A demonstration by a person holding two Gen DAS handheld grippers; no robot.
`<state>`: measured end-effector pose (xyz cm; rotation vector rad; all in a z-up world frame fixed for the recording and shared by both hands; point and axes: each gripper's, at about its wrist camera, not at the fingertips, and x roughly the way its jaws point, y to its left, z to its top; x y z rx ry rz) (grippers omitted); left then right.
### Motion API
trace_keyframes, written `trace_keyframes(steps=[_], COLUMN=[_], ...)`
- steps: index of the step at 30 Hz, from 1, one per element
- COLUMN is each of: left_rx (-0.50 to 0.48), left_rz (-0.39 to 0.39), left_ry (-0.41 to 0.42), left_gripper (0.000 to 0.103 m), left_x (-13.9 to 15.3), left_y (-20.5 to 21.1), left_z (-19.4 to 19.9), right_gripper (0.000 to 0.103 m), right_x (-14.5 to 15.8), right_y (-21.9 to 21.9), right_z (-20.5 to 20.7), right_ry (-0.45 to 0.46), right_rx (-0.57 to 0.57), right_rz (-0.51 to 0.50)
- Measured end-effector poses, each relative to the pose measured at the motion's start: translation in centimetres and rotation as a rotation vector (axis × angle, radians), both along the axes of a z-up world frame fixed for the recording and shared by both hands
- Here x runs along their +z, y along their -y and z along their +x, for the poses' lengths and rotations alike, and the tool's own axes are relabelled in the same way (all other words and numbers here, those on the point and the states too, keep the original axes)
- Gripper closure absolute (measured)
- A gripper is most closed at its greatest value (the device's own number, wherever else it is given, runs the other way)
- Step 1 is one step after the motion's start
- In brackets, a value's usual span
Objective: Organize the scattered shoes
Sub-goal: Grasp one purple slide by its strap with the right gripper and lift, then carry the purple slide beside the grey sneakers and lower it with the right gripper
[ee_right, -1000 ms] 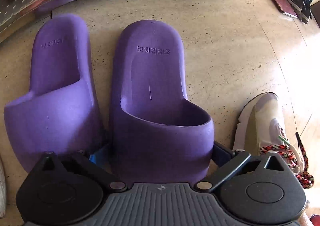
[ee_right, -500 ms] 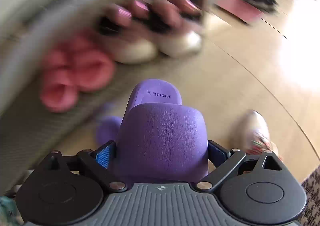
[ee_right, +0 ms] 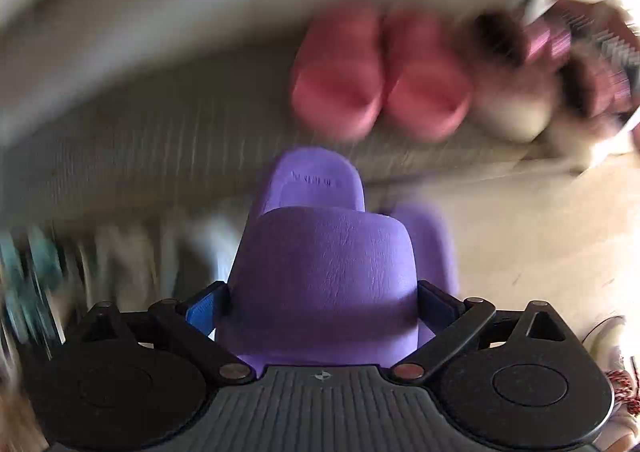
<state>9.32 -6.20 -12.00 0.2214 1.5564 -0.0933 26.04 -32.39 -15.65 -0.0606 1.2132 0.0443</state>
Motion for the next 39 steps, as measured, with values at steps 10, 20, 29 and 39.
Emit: trace_keyframes(steps=[10, 20, 29, 39], left_rx=[-0.052, -0.03, 0.029, 0.223], left_rz=[-0.013, 0.001, -0.036, -0.038], left_ry=[-0.003, -0.004, 0.019, 0.086], left_gripper=[0.015, 0.015, 0.015, 0.015], left_x=[-0.3, -0.2, 2.0, 3.2], left_y=[1.4, 1.3, 1.5, -2.9], left_z=[0.0, -0.1, -1.4, -6.8], right_gripper=[0.022, 0.026, 0.013, 0.011], right_x=[-0.3, -5.5, -7.1, -3.4], right_y=[0.6, 4.6, -0.6, -7.9], right_z=[-1.8, -3.0, -2.5, -3.7], right_ry=[-0.078, -0.323, -0.509, -0.362], right_rx=[-0.064, -0.485, -0.365, -0.158], right_rz=[0.05, 0.508, 0.308, 0.082])
